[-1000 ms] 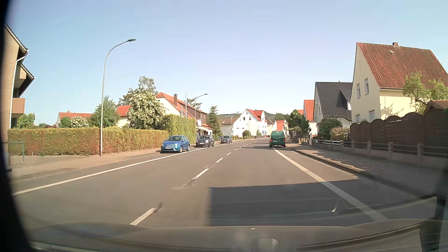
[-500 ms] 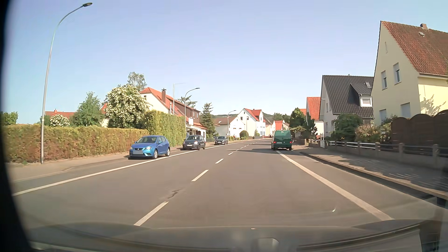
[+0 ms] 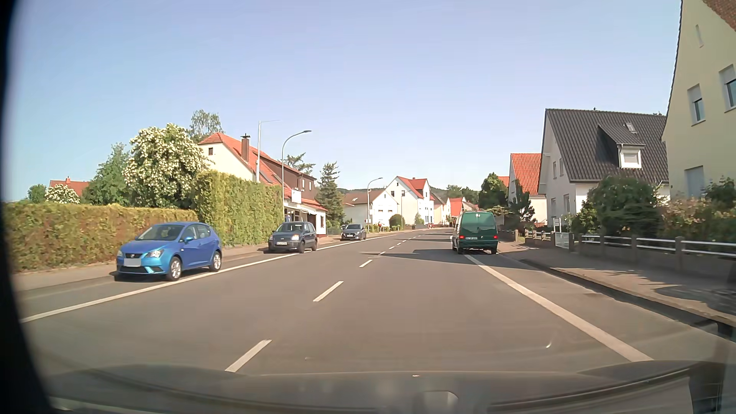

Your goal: Follow the waypoints while adhering to traffic rules and regulations

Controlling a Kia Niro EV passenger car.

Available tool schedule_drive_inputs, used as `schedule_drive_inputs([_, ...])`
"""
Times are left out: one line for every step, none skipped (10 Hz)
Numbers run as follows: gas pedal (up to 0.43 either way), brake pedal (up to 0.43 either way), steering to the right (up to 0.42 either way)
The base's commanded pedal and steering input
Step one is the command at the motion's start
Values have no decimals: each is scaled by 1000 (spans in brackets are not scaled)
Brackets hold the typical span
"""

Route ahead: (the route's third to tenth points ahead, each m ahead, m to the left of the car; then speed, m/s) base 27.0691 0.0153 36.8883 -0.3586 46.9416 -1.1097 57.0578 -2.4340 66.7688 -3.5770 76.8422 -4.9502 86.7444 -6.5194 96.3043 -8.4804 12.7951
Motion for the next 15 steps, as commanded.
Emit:
schedule_drive_inputs([157,6,8])
schedule_drive_inputs([157,6,9])
schedule_drive_inputs([157,6,11])
schedule_drive_inputs([138,6,13])
schedule_drive_inputs([130,6,14])
schedule_drive_inputs([118,6,14])
schedule_drive_inputs([118,6,14])
schedule_drive_inputs([118,6,14])
schedule_drive_inputs([118,6,14])
schedule_drive_inputs([118,6,15])
schedule_drive_inputs([118,6,15])
schedule_drive_inputs([118,6,15])
schedule_drive_inputs([118,6,15])
schedule_drive_inputs([118,6,15])
schedule_drive_inputs([118,6,15])
